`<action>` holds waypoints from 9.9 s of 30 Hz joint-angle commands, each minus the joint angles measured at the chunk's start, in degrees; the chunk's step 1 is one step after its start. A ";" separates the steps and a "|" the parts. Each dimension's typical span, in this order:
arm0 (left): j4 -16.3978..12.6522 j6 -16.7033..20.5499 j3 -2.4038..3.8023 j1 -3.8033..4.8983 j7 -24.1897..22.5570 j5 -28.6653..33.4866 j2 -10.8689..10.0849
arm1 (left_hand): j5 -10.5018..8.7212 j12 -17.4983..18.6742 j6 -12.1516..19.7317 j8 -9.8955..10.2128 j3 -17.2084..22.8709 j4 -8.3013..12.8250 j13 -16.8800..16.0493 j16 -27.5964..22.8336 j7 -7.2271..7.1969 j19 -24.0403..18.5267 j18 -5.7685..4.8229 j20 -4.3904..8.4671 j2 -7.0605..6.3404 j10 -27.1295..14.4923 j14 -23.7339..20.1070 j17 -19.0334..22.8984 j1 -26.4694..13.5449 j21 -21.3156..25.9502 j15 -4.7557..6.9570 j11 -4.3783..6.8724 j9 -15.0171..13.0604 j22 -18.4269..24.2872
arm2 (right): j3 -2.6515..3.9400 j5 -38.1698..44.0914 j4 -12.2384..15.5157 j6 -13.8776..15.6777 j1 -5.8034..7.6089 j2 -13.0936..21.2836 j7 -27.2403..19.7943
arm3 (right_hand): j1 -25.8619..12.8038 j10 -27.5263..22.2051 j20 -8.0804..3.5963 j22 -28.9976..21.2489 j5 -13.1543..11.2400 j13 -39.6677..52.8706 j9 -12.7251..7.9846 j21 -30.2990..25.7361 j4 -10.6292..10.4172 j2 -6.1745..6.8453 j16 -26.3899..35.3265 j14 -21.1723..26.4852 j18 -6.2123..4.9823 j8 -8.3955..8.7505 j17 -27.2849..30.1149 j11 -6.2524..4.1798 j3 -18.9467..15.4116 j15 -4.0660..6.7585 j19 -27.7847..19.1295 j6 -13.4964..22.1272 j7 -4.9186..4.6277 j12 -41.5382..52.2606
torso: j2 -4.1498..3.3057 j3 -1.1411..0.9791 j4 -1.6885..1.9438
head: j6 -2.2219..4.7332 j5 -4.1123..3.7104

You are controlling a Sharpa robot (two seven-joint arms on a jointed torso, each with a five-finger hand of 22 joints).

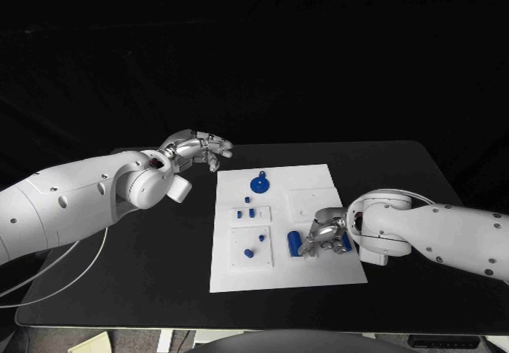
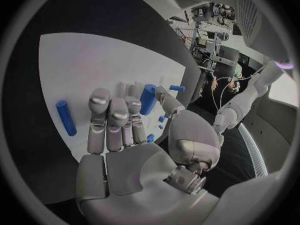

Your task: Assemble the parts on the task board

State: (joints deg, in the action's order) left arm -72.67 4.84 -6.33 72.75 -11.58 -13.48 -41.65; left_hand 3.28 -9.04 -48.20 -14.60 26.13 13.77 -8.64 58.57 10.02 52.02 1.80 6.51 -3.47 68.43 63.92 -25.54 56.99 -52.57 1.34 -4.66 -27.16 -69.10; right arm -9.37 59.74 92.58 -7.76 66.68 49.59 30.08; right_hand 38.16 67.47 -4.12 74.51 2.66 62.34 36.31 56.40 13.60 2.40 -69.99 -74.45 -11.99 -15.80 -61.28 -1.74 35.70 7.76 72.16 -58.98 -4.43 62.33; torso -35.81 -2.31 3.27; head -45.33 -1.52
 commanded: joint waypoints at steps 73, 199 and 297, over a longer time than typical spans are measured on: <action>-0.09 -0.98 0.02 0.02 0.14 -0.05 0.09 | -0.03 -0.03 0.16 -0.44 0.06 -0.44 -0.11 -0.50 0.11 -0.08 4.63 0.41 0.09 -0.04 0.08 -0.22 -0.13 0.38 -0.01 -0.36 0.12 -0.17 | 1.68 0.36 1.62 0.30 0.87 3.17 -4.85 | 1.05 0.36 0.15 -0.28 0.16 0.80 0.82 -0.17 2.40 6.29 1.28 -0.44 -3.01 0.58 -0.96 -0.05 -3.77 0.08 0.11 -0.04 -0.19 -0.75 | 0.02 -0.07 -0.09 | 0.02 0.16; -0.17 -1.38 0.02 0.01 0.51 -0.17 -0.11 | -0.04 -0.05 0.26 -0.57 0.06 -0.64 -0.15 -0.66 0.13 -0.09 4.61 0.38 0.10 -0.13 0.08 -0.44 -0.09 0.49 -0.04 -0.39 0.19 -0.34 | 3.20 18.74 -0.61 -1.71 -1.91 1.24 2.23 | 4.19 1.46 0.80 -0.38 0.13 0.81 0.99 0.21 -3.18 5.83 1.76 -1.07 -3.01 0.87 -1.41 -0.08 2.51 -0.02 0.68 -1.01 -0.14 -1.33 | -0.02 -0.03 -0.01 | 0.62 -3.79; -0.26 -1.69 0.01 0.02 1.28 -0.37 -0.51 | -0.05 -0.06 0.34 -0.66 0.00 -0.85 -0.18 -0.79 0.14 -0.10 4.60 0.37 0.01 -0.18 0.07 -0.59 -0.17 0.59 -0.05 -0.40 0.25 -0.44 | 3.05 28.49 -3.00 -3.81 -2.85 -1.10 4.49 | 5.14 1.78 1.09 -0.57 0.36 1.22 0.96 0.33 -3.99 7.92 1.98 -1.40 -3.01 1.03 -1.35 -0.15 7.35 -0.03 0.97 -1.71 -0.06 -1.48 | 0.00 0.01 -0.01 | 0.11 -3.66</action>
State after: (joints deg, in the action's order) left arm -72.77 4.15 -6.34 72.75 -10.05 -13.56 -42.17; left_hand 3.27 -9.04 -48.20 -15.03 26.19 13.20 -8.76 58.12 10.01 52.02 1.81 6.50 -3.47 68.43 63.92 -26.05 56.99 -52.35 1.34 -4.66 -26.99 -69.44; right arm -6.07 87.15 90.04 -10.32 64.11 48.45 33.54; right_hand 43.15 68.91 -3.35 74.03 2.66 63.51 37.52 56.58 9.81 9.97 -68.27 -75.77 -12.48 -15.08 -62.72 -1.95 43.07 7.47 73.07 -60.82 -4.18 61.16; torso -35.82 -2.28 3.29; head -45.30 -5.15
